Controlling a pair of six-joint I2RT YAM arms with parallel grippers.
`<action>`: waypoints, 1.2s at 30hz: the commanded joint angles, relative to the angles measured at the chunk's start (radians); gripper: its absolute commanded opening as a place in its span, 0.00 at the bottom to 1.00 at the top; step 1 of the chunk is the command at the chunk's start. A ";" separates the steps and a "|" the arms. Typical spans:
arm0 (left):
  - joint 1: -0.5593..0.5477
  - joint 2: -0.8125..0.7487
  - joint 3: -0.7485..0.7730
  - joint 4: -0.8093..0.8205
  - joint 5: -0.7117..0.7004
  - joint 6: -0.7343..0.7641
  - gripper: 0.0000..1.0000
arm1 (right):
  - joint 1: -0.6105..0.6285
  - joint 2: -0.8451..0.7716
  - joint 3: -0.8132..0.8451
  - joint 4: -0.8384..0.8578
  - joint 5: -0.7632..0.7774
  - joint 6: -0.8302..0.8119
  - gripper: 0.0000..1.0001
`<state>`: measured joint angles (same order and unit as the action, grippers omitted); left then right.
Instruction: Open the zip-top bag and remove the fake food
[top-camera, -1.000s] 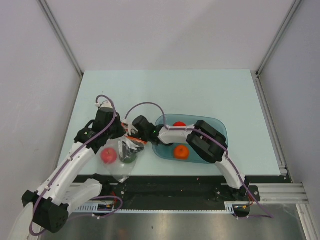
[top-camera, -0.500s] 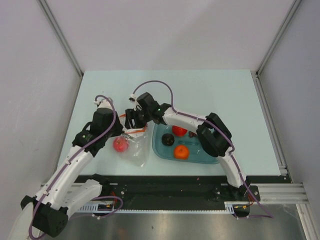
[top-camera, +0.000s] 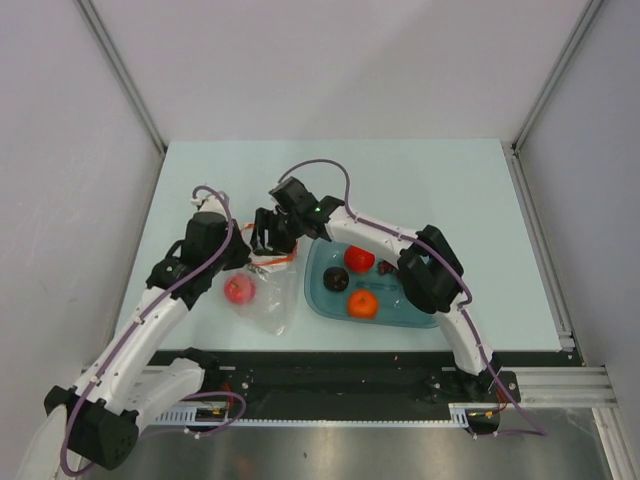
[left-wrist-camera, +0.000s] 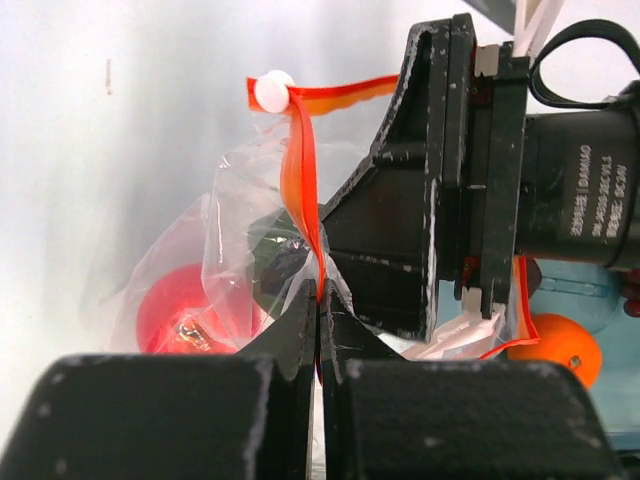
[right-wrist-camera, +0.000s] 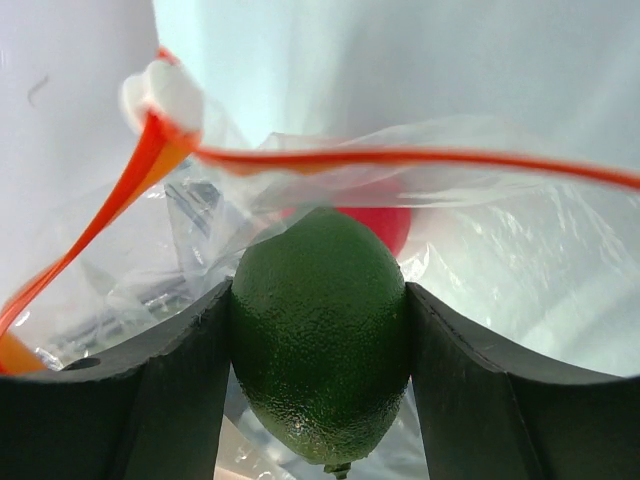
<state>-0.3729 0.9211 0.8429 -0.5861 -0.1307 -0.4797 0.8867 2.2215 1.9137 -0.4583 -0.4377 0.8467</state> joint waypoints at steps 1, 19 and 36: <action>-0.003 -0.048 -0.050 0.025 0.170 -0.025 0.00 | -0.006 -0.056 0.074 -0.048 0.025 0.172 0.00; -0.003 -0.125 -0.082 -0.016 0.165 -0.030 0.00 | 0.035 -0.064 0.260 -0.381 0.229 0.192 0.00; 0.014 -0.064 0.094 -0.189 -0.138 0.033 0.01 | -0.184 -0.626 -0.534 -0.387 0.407 -0.337 0.30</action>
<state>-0.3702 0.8566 0.8722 -0.7452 -0.1871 -0.4866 0.7284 1.6642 1.4792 -0.7834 -0.1329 0.6666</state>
